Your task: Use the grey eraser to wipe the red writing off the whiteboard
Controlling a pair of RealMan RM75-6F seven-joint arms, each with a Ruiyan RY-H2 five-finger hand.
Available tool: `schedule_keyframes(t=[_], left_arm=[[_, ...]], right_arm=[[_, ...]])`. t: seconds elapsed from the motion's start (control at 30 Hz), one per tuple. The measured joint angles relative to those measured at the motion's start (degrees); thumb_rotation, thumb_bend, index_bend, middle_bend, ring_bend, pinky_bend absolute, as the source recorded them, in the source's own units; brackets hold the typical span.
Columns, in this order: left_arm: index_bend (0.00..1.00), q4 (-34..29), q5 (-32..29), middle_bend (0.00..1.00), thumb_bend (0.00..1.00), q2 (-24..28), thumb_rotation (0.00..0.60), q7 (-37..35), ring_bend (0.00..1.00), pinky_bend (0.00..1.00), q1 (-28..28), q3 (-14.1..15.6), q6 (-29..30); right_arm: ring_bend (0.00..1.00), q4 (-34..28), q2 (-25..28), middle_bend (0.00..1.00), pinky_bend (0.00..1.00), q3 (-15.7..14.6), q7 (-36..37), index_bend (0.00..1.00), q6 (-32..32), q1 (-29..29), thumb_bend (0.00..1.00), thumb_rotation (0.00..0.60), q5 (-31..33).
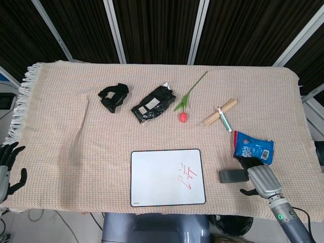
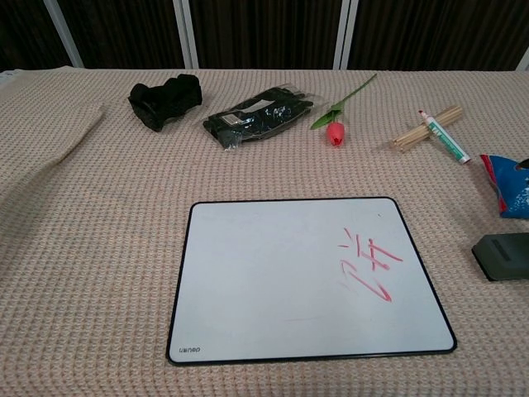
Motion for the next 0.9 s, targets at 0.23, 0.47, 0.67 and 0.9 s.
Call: schedule_keyframes(t=[0.23, 0.47, 0.67, 0.9], left_arm=[[0.14, -0.03, -0.04, 0.05, 0.53, 0.00, 0.600, 0.04, 0.00, 0.02, -0.05, 0.02, -0.15], [0.14, -0.06, -0.26, 0.05, 0.53, 0.02, 0.600, 0.06, 0.00, 0.02, -0.07, -0.06, -0.26], [0.14, -0.10, -0.32, 0.05, 0.53, 0.03, 0.600, 0.20, 0.00, 0.02, -0.07, -0.05, -0.30], [0.14, -0.15, -0.48, 0.05, 0.53, 0.03, 0.600, 0.32, 0.00, 0.02, -0.07, -0.05, -0.41]], right_arm=[[0.26, 0.49, -2.40, 0.25, 0.24, 0.28, -1.73, 0.20, -1.14, 1.16, 0.22, 0.600, 1.01], [0.29, 1.90, -4.07, 0.28, 0.25, 0.36, -3.65, 0.23, -1.99, 2.08, 0.26, 0.600, 2.43], [0.30, 3.10, -4.75, 0.29, 0.26, -0.12, -3.66, 0.25, -2.14, 2.30, 0.28, 0.600, 2.72], [0.35, 4.78, -5.94, 0.34, 0.28, -0.53, -3.66, 0.28, -2.10, 2.74, 0.28, 0.600, 2.57]])
